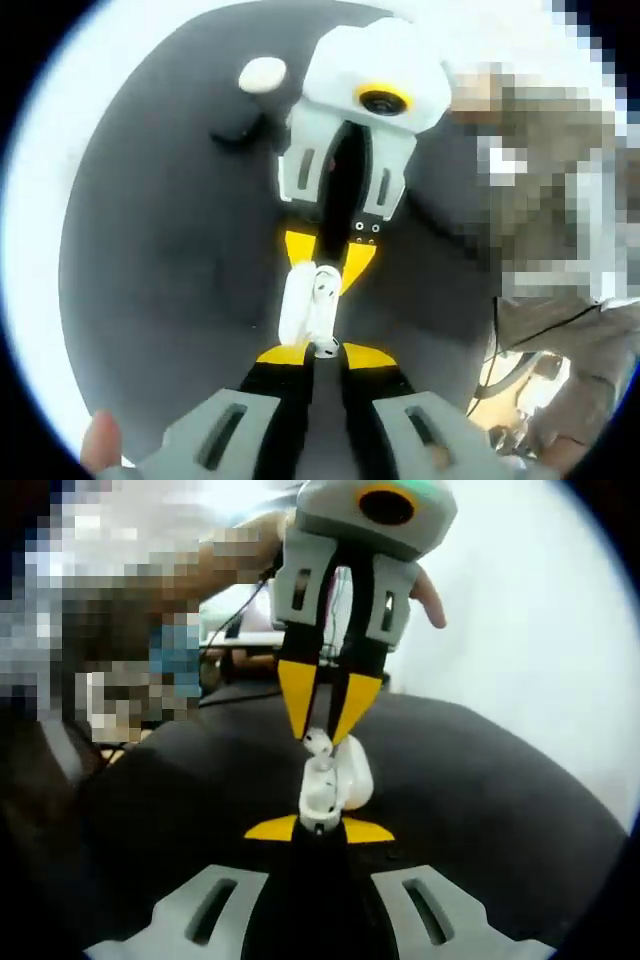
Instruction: Pick up three earphones and place each one into its charging case using tactile feedback, ensure that each earphone is properly inserted and securely positioned inside the case.
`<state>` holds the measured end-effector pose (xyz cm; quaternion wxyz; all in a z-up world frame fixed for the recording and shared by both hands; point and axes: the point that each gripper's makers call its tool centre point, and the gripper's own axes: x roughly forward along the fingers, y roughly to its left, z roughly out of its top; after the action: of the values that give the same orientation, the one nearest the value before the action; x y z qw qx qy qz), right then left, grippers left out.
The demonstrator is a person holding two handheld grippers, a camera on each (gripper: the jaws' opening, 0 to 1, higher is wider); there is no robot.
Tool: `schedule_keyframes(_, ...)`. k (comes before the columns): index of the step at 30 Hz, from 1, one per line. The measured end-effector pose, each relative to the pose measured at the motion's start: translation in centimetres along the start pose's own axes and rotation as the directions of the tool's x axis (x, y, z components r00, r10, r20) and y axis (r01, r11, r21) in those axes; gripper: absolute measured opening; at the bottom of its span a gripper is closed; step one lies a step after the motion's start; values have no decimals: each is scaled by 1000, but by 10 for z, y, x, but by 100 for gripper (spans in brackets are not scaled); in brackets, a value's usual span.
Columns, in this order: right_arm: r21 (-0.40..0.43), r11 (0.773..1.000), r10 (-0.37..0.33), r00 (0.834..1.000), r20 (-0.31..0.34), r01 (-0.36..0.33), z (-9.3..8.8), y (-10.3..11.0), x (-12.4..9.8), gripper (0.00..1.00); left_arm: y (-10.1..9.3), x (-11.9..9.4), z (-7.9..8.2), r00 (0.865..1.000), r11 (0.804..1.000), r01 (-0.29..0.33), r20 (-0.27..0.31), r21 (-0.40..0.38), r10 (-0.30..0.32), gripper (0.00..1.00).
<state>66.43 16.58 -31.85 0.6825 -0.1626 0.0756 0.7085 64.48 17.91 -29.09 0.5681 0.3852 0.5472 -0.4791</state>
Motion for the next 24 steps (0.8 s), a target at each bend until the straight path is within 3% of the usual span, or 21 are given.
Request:
schedule_keyframes(8,1,1000,1,1000,0,-1,0,1,0,17,1,4,3,999,1000,-9,-46,7,9,8)
schedule_keyframes(16,-1,1000,2,1000,-1,-2,0,1,0,17,-1,6,-1,1000,1000,15,-25,1,-15,9)
schedule_keyframes(21,4,1000,3,1000,-2,-3,0,1,0,17,-1,2,-2,1000,1000,19,24,-5,-19,26)
schedule_keyframes(24,3,1000,4,1000,-1,-4,0,1,0,17,1,0,-8,999,1000,3,32,-2,-3,27)
